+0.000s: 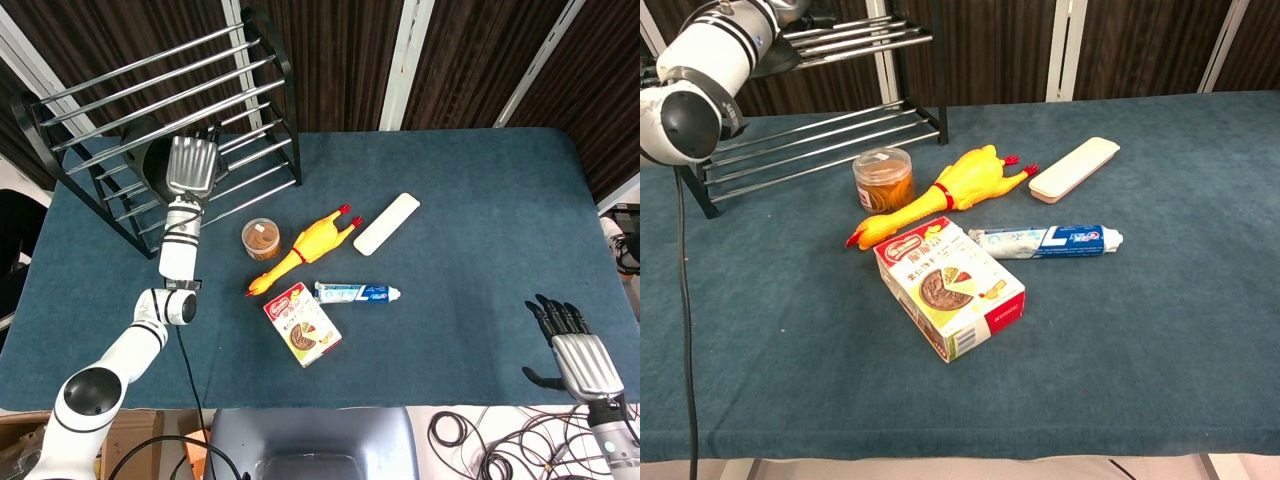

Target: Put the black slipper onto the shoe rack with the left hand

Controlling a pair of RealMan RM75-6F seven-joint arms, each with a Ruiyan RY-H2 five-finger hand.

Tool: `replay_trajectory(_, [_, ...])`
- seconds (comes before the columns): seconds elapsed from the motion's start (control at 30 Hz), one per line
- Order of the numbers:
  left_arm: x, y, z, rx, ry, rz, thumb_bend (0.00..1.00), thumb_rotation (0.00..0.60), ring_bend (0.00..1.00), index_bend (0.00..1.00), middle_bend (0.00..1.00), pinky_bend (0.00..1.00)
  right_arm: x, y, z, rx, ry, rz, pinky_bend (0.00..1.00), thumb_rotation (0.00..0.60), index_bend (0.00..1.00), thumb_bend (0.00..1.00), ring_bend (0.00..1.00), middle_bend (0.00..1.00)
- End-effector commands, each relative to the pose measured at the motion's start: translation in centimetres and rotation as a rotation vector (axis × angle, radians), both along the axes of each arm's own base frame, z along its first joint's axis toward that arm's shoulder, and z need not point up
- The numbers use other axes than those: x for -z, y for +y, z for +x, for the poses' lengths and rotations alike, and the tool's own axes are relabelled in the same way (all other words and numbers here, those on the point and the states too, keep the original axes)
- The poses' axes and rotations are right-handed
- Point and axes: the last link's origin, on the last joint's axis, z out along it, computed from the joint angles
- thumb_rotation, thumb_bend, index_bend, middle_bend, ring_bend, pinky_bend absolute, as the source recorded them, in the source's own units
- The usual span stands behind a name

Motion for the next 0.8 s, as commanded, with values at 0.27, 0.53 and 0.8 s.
replay_trajectory(0.27, [-2.2,-6.1,0.8,0.225,-0.024,-0.046,0.66,0.053,0.33,0.21,0.34,0.52,0.0,0.4,0.2,-0.01,0.001,-0.007,0.01,0.6,0.0,0.12,0.0,0.0])
replay_trajectory(0.53, [-5.9,-21.1,-8.4,0.086,-0.188,-0.326,0.41,0.099,0.03,0.03,0.12,0.19,-0.1,0.5,0.3,-0.02,0.005,-0.017,0.01,0.6,0.0,0.12,0.0,0.0])
replay_trajectory(0.8, [-7.8,-30.9,-20.0,-0.151,-0.362,-0.42,0.37,0.593,0.0,0.0,0.0,0.07,0.6,0.5,0.5,-0.026,0.034,-0.017,0.01,0.6,0.0,0.12,0.0,0.0])
